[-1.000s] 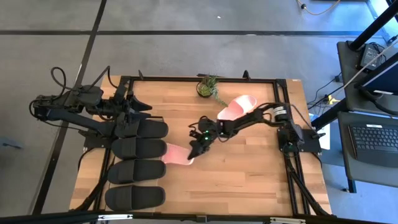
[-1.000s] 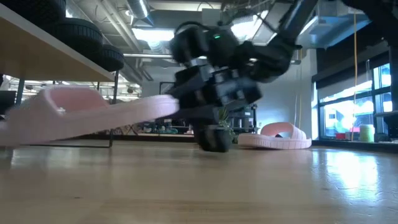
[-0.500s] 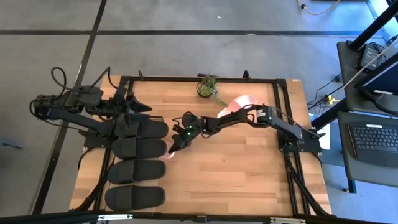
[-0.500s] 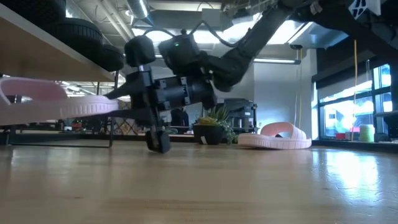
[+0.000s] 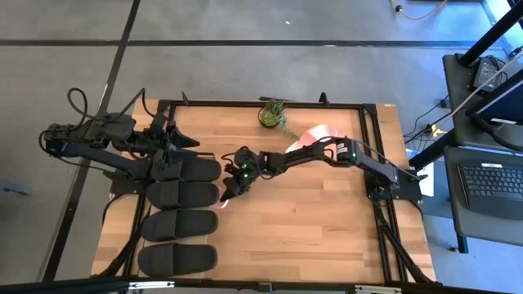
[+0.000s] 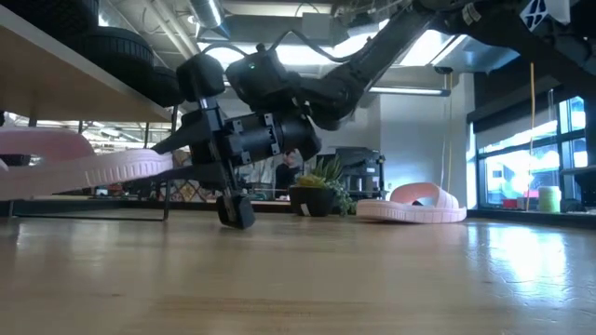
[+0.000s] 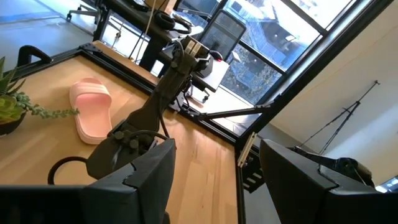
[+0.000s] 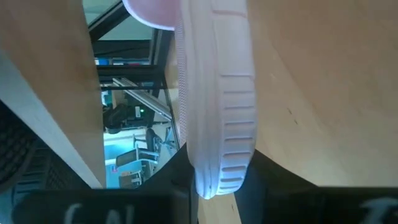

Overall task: Pick and place slides into the shelf
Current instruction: Put the bottom pink slipper under the shelf

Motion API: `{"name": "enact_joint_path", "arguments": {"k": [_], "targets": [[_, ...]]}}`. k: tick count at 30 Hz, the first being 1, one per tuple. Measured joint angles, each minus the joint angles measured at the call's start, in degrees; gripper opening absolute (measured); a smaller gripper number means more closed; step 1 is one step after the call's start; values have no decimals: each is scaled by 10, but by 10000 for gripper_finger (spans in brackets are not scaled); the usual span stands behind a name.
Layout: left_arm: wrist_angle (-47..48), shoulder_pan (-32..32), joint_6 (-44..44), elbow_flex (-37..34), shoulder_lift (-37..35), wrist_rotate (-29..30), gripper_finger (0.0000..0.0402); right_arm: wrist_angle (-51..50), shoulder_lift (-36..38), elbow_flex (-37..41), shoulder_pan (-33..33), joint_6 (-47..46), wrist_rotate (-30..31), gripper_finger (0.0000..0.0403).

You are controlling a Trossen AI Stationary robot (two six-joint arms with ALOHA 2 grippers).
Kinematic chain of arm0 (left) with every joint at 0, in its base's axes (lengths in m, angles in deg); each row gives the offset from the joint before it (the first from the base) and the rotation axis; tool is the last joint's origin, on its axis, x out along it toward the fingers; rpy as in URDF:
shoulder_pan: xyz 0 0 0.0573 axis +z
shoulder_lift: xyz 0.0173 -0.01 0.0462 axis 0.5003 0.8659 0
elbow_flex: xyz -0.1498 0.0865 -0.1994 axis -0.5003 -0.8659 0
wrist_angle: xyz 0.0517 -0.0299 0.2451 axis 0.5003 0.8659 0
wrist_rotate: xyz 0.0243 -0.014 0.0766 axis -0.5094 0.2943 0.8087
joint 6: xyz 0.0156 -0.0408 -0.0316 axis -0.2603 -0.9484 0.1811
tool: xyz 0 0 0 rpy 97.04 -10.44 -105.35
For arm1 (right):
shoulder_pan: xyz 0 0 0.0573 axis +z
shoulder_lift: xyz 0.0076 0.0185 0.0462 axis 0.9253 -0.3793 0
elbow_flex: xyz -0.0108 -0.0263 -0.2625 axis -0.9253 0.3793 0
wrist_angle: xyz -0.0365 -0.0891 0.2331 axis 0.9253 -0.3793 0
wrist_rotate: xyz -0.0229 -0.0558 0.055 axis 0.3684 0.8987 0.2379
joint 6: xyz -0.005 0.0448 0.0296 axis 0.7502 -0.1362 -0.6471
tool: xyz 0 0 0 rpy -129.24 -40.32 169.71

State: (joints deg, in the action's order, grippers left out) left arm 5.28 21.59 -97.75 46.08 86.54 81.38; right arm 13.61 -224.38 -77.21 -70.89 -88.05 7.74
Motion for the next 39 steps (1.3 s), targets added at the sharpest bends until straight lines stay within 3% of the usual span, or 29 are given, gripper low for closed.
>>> {"name": "enact_joint_path", "arguments": {"k": [9,32,39], "targets": [[0,0,0,0,0,0,225,-19,1,1,0,12,13,73],[0,0,0,0,0,0,225,3,1,2,-1,3,32,183],[0,0,-1,0,0,0,225,5,1,2,0,19,61,190]]}}
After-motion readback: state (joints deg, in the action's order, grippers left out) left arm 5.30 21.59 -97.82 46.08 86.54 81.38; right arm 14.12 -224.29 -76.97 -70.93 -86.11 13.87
